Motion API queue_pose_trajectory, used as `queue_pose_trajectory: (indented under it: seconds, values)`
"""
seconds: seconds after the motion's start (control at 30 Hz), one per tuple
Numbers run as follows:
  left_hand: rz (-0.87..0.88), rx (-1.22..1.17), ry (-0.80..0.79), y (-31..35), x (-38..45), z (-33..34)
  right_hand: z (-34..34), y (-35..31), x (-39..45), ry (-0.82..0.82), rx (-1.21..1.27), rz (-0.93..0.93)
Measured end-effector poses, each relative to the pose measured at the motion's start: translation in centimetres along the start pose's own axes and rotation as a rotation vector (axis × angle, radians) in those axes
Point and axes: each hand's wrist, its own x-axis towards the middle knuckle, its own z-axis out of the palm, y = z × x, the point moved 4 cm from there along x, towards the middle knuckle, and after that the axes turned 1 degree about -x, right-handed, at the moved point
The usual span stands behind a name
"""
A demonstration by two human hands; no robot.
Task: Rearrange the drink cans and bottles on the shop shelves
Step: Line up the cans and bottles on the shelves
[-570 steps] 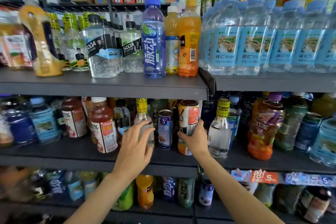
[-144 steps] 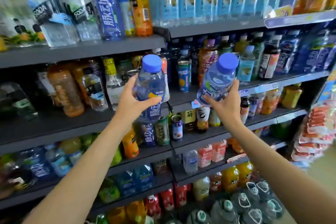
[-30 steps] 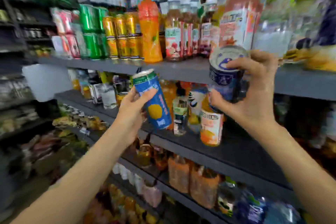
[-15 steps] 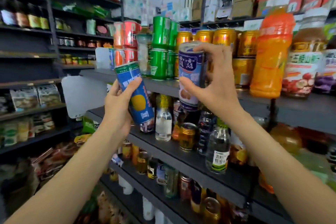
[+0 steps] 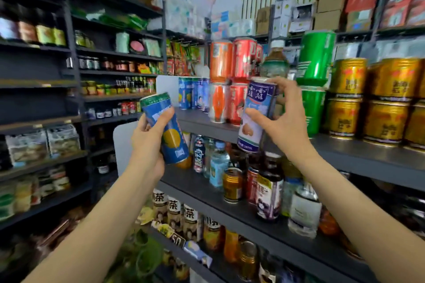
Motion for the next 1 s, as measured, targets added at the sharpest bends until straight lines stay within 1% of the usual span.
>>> queue_pose_trajectory:
  seconds: [0.13,0.27,0.4,0.5,0.6,0.63,0.73,0.8,0.93,1.0]
  values:
    - [0.058,0.035,-0.040,0.6,5.1,-1.9,7.7,0.8,2.5,-0.071,0.048,0.014]
    - [0.117,0.098,-0.108,1.3,10.8,-2.8,14.9,1.9,5.5,-0.051,0.148,0.040]
    - [0.102,0.123,-0.184,1.2,16.1,-2.1,21.2,4.1,8.9,-0.102,0.048,0.118]
    - [0.110,0.110,-0.225,0.2,19.7,-1.6,24.1,6.8,11.0,-0.152,-0.108,0.174]
    - [0.088,0.099,-0.263,-1.2,23.4,-1.0,26.2,8.5,12.5,-0.267,-0.235,0.139]
    - [0.069,0.098,-0.271,-1.7,24.6,-0.8,26.7,8.8,12.9,-0.292,-0.341,0.120]
    - [0.037,0.136,-0.328,-3.4,27.9,-0.1,27.7,10.1,13.9,-0.331,-0.777,0.057]
    - [0.038,0.183,-0.372,-4.4,29.7,0.4,28.2,10.9,14.5,-0.355,-0.932,0.066]
    - [-0.062,0.180,-0.416,-6.8,32.8,0.7,29.8,11.9,14.9,-0.290,-1.162,0.044]
    - [-0.069,0.189,-0.429,-7.6,34.1,1.0,30.7,12.8,14.8,-0.248,-1.214,0.053]
